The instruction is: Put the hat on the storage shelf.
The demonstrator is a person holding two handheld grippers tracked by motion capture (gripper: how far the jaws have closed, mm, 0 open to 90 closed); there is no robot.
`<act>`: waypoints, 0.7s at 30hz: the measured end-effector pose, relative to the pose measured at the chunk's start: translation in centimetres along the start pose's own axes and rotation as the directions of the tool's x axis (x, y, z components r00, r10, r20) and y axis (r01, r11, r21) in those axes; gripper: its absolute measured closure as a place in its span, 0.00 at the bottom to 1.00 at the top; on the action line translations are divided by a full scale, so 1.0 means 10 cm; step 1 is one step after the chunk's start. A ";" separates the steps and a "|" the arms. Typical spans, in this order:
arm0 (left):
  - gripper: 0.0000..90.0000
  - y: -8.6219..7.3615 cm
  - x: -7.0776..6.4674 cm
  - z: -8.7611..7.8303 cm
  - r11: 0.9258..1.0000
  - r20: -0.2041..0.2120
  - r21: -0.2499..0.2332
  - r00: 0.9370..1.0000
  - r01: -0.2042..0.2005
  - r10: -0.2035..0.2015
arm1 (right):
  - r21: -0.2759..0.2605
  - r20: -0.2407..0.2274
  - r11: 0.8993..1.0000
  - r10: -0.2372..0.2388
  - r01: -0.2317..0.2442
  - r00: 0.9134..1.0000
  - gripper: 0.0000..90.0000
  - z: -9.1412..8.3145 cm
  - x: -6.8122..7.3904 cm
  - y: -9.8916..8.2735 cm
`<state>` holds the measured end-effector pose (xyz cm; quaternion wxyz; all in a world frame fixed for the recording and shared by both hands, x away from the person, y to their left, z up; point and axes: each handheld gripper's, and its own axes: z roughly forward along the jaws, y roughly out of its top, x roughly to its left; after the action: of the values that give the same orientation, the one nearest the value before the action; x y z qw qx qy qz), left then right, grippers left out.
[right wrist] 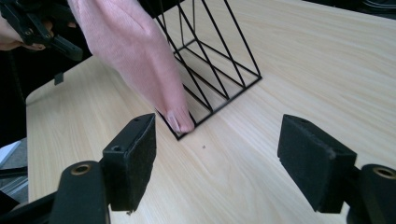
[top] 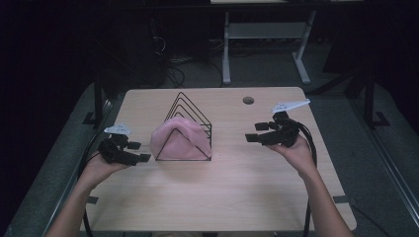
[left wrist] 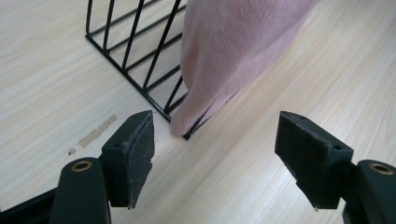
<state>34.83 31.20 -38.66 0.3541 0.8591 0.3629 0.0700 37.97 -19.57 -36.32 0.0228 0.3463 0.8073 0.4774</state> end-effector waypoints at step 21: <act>0.31 -0.28 -0.08 -0.08 1.000 -0.005 -0.020 1.000 0.023 -0.023 | 0.015 0.049 0.996 0.088 -0.089 0.995 0.30 -0.37 -0.08 -0.82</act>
<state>32.40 32.48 -39.82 0.3628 0.8510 0.3729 0.0717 32.81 -25.30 -40.98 0.0182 0.3931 0.7944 0.4627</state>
